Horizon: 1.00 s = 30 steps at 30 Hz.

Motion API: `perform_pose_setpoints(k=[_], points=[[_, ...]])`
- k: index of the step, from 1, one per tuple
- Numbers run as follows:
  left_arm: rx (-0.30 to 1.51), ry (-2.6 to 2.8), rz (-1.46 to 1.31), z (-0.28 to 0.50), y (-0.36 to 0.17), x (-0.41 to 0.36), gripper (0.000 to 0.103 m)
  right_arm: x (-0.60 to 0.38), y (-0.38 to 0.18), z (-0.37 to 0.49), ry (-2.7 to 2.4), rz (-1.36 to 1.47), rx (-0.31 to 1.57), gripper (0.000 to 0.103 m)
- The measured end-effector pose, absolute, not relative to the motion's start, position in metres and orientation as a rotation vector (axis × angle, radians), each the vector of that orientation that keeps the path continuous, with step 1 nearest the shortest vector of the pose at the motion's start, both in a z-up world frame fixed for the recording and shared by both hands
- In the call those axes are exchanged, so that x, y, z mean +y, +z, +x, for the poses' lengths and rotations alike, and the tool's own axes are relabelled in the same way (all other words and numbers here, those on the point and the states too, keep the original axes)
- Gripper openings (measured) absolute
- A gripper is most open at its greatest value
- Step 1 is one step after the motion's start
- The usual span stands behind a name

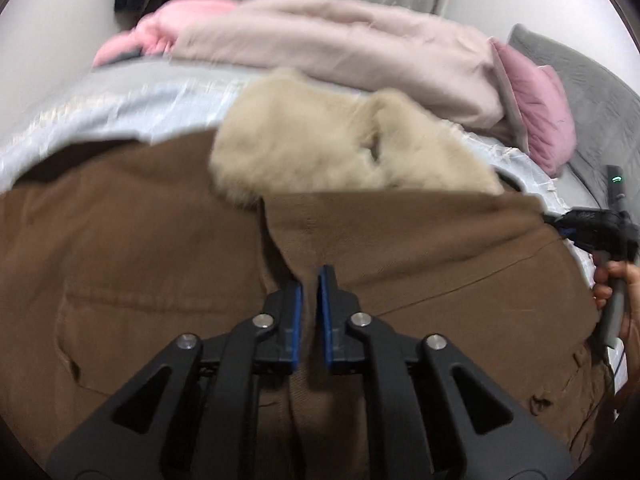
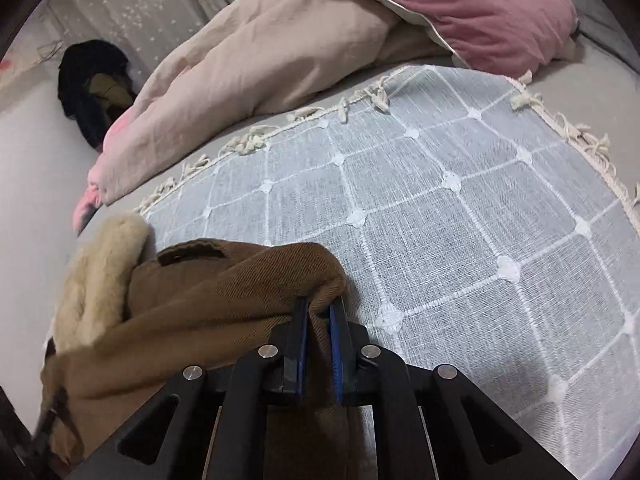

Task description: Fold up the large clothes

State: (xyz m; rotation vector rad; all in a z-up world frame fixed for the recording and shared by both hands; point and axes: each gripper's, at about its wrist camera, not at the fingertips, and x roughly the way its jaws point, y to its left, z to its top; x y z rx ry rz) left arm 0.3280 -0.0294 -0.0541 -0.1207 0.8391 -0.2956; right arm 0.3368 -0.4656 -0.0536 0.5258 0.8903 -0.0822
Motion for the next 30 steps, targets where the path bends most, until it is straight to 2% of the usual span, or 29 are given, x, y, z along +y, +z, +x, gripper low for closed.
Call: perform_pose_setpoints(k=[2,4,5,6,8,11,14,15,16,17,18,20,22,24,26,30], points=[[0.783,-0.251,-0.15,0.322,-0.041,-0.016,0.014,-0.466,-0.039,0.324,-0.138,0.493,0.879,0.026],[0.736,-0.251,-0.129,0.314,-0.028,-0.013,0.015,-0.461,-0.025,0.305,-0.163,0.431,0.861,0.032],[0.727,-0.28,-0.121,0.311,-0.022,-0.015,0.02,-0.459,-0.021,0.297,-0.159,0.417,0.85,0.036],[0.724,-0.329,-0.121,0.306,-0.016,-0.02,0.029,-0.45,-0.014,0.281,-0.134,0.39,0.836,0.037],[0.72,-0.432,-0.087,0.295,-0.011,-0.037,0.036,-0.436,-0.007,0.264,-0.102,0.351,0.831,0.037],[0.771,-0.536,0.026,0.278,-0.022,-0.066,0.037,-0.401,-0.008,0.232,-0.039,0.258,0.848,0.039],[0.93,-0.546,0.136,0.269,-0.056,-0.083,0.038,-0.388,-0.03,0.217,-0.041,0.216,0.929,0.043],[0.908,-0.539,0.145,0.262,-0.056,-0.082,0.038,-0.387,-0.041,0.208,-0.061,0.198,0.956,0.043],[0.932,-0.533,0.151,0.259,-0.056,-0.079,0.038,-0.387,-0.045,0.202,-0.088,0.176,0.973,0.046],[0.966,-0.529,0.142,0.255,-0.053,-0.076,0.038,-0.386,-0.047,0.199,-0.113,0.16,0.991,0.058],[1.002,-0.526,0.129,0.25,-0.048,-0.07,0.038,-0.386,-0.047,0.194,-0.142,0.158,1.039,0.062],[1.049,-0.534,0.115,0.241,-0.04,-0.06,0.039,-0.384,-0.035,0.183,-0.166,0.172,1.057,0.062],[1.063,-0.492,0.125,0.227,-0.031,-0.044,0.05,-0.378,-0.022,0.17,-0.195,0.177,1.061,0.062],[1.034,-0.446,0.129,0.216,-0.018,-0.025,0.071,-0.375,-0.008,0.16,-0.19,0.196,1.043,0.062],[1.008,-0.406,0.117,0.205,-0.002,-0.006,0.079,-0.363,0.012,0.143,-0.177,0.209,1.025,0.064],[1.005,-0.315,0.044,0.189,0.023,0.04,0.081,-0.337,0.042,0.124,-0.156,0.177,1.007,0.071]])
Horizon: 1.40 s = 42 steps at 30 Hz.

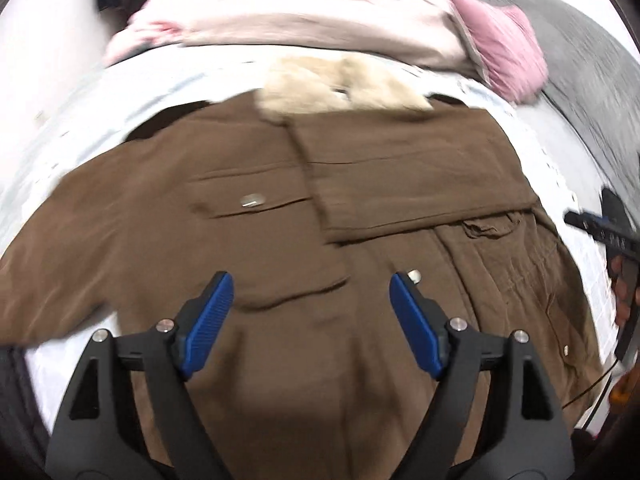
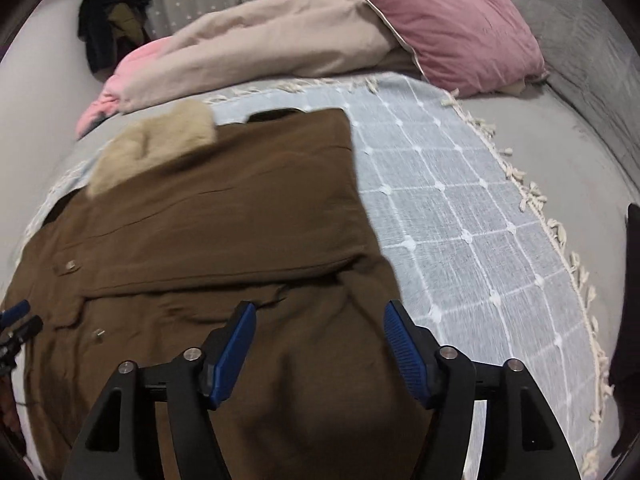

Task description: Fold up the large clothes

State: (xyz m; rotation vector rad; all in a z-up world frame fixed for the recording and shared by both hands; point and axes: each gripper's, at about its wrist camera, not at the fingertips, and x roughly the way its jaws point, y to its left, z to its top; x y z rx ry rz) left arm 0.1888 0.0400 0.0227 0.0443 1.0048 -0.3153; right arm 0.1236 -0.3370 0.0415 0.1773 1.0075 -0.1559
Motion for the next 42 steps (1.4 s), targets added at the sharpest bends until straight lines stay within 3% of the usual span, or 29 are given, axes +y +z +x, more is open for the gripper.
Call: perform_pose_setpoints(k=[4,6,8,22,34,37,40,42], points=[[1.001,-0.211,-0.045,0.177,0.041,0.085,0.085,-0.302,0.059,0.11,-0.126,0.124,0.98,0.076],[0.982,-0.134,-0.085,0.173,0.043,0.109,0.096,-0.291,0.061,0.107,-0.103,0.115,0.97,0.078],[0.963,-0.071,-0.12,0.169,0.038,0.128,0.1,-0.276,0.063,0.101,-0.065,0.106,0.96,0.078],[0.889,0.384,-0.432,0.202,-0.027,0.278,0.1,-0.227,0.034,0.111,0.063,0.142,0.979,0.079],[0.798,0.531,-0.517,0.218,-0.05,0.332,0.1,-0.225,0.013,0.117,0.041,0.103,1.038,0.079],[0.764,0.567,-0.574,0.219,-0.058,0.35,0.088,-0.224,0.01,0.118,0.038,0.102,1.044,0.079],[0.73,0.594,-0.598,0.215,-0.058,0.365,0.06,-0.224,0.006,0.121,0.037,0.102,1.057,0.079],[0.711,0.588,-0.642,0.213,-0.058,0.375,0.013,-0.224,0.005,0.122,0.041,0.108,1.058,0.079]])
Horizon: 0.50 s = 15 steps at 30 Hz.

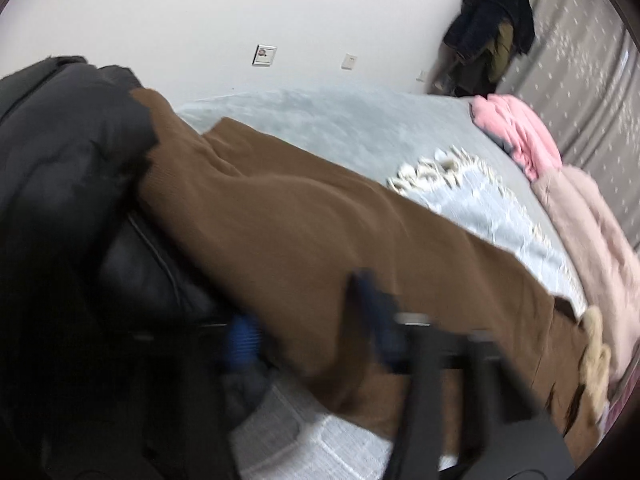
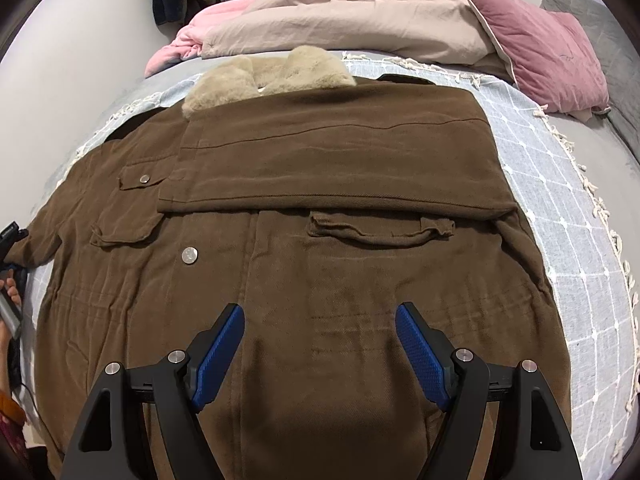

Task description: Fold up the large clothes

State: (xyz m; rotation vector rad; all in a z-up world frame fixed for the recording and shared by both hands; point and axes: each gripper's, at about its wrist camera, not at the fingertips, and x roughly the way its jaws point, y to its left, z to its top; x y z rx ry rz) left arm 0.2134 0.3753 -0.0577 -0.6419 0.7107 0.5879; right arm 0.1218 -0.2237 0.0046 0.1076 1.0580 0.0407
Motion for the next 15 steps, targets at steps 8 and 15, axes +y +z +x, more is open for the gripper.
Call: perform_pose_setpoints(k=[8,15], points=[[0.516,0.439,-0.572,0.215,0.018,0.343,0.008,-0.228,0.004,0.128,0.035,0.138,1.053,0.079],[0.455,0.121,-0.405,0.234,0.09,0.224,0.008,-0.23,0.005,0.131,0.03,0.155,1.046,0.079]])
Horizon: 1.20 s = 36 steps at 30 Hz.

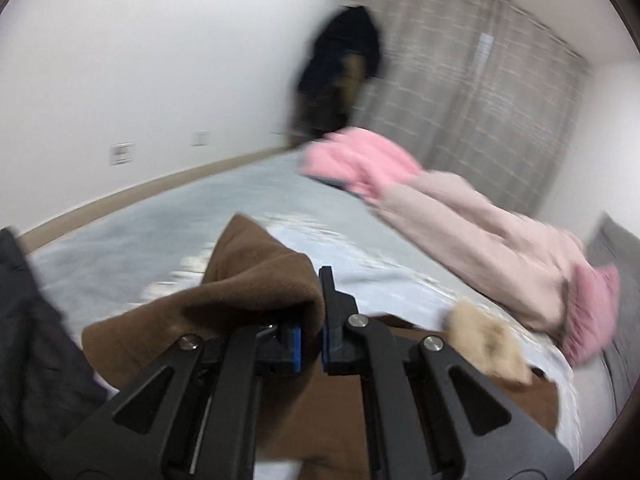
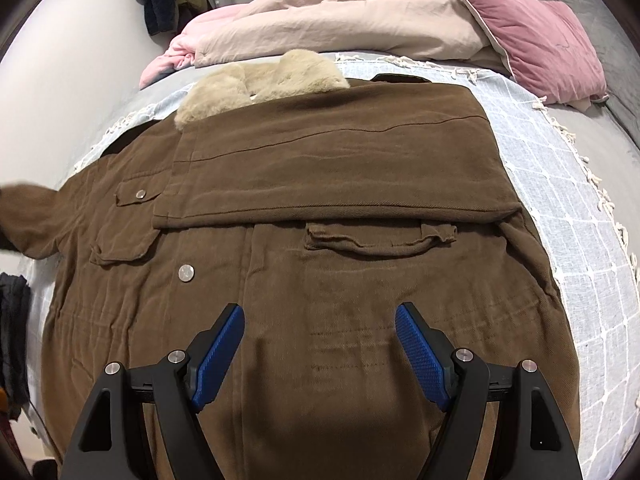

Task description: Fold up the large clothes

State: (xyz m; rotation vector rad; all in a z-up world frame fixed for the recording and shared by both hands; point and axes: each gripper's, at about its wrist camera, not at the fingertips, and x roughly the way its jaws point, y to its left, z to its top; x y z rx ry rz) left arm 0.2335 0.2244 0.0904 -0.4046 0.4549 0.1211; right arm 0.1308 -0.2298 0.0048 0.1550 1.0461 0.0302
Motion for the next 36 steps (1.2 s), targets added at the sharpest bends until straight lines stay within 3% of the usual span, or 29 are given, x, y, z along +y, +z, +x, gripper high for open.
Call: perform_pose_setpoints(k=[9,16,17,20,22,23,24,30,36], points=[[0.636,-0.267,-0.204,0.25,0.075,0.046,0.008,-0.234,0.006,0.131,0.032,0.164,1.042,0.079],[0.881,-0.454,0.008,0.246,-0.011,-0.054,0.01,-0.238,0.004,0.132,0.009,0.172,1.048,0.079],[0.939,-0.477,0.032,0.25,-0.029,-0.058,0.015,-0.238,0.004,0.132,0.007,0.172,1.049,0.079],[0.958,-0.519,0.102,0.24,-0.05,-0.055,0.019,-0.236,0.002,0.133,0.011,0.174,1.055,0.079],[0.966,-0.559,0.118,0.227,-0.039,-0.044,0.039,-0.235,0.002,0.134,0.013,0.172,1.056,0.079],[0.979,-0.574,0.115,0.222,-0.033,-0.039,0.056,-0.234,0.002,0.134,0.013,0.169,1.056,0.079],[0.971,-0.582,0.116,0.215,-0.026,-0.033,0.066,-0.233,0.002,0.134,0.012,0.168,1.056,0.079],[0.905,-0.498,0.186,0.178,0.004,0.011,0.069,-0.218,0.002,0.135,0.036,0.12,1.061,0.079],[0.881,-0.362,-0.018,0.184,0.001,0.085,0.069,-0.179,0.02,0.131,0.114,0.024,0.984,0.079]])
